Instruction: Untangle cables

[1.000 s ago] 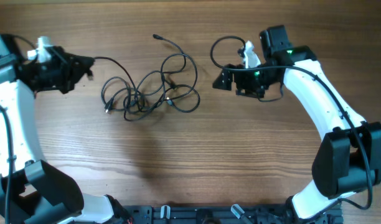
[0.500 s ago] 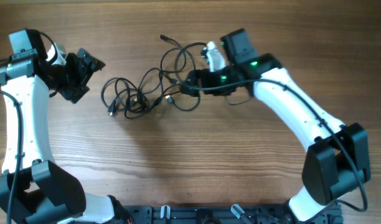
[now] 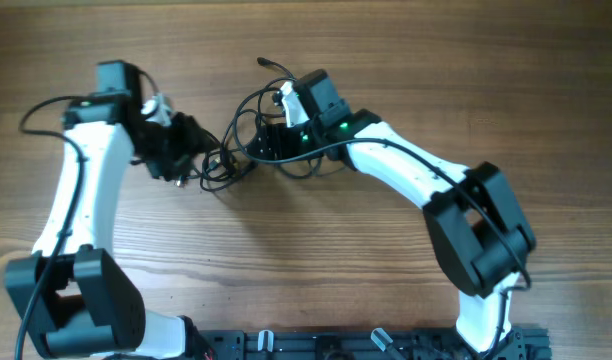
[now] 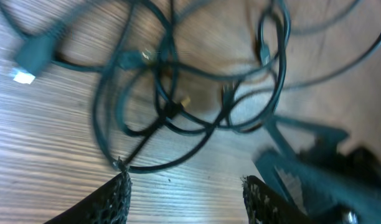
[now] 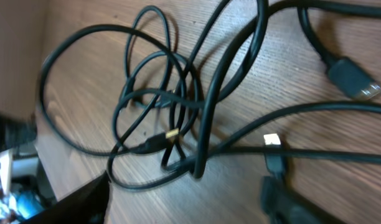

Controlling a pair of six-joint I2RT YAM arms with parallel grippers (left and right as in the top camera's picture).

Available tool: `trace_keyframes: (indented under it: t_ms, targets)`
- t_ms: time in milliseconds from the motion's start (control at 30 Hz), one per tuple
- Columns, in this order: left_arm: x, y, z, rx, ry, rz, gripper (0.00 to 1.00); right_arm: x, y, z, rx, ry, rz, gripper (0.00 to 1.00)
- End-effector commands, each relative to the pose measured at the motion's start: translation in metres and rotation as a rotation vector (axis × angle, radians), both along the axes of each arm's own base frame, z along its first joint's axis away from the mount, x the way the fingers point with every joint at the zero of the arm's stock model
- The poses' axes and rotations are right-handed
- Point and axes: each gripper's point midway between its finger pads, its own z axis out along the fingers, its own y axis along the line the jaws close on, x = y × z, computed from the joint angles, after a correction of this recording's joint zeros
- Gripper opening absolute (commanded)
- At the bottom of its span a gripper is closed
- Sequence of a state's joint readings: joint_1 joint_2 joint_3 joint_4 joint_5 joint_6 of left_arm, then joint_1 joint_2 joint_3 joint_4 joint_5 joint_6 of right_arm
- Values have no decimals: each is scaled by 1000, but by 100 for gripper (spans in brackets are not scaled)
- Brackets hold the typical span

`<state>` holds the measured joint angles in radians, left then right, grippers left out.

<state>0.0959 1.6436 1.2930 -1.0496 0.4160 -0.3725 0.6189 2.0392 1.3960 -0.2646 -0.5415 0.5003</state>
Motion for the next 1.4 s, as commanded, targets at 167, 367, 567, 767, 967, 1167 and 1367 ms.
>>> trace_keyframes:
  t_ms: [167,367,567,767,967,1167,1367]
  targets:
    - [-3,-24,-56,5,10,-127,59,14,10,-20,29,17,-55,4]
    - [-1,-48,-53,-122,-61,-269,60,9,14,-8,115,51,4,4]
    - [2,-63,-61,-108,-114,-333,61,5,6,37,379,164,137,4]
    - [14,-65,-63,-75,-173,-337,67,-4,-6,56,484,224,231,4]
    - [25,-66,-61,-72,-211,-321,23,-8,-5,61,511,226,263,4]
    - [25,-66,-62,-72,-212,-321,7,-11,-7,65,532,183,310,4]
    - [24,-64,-63,-61,-205,-318,12,-11,-7,65,533,182,311,4]
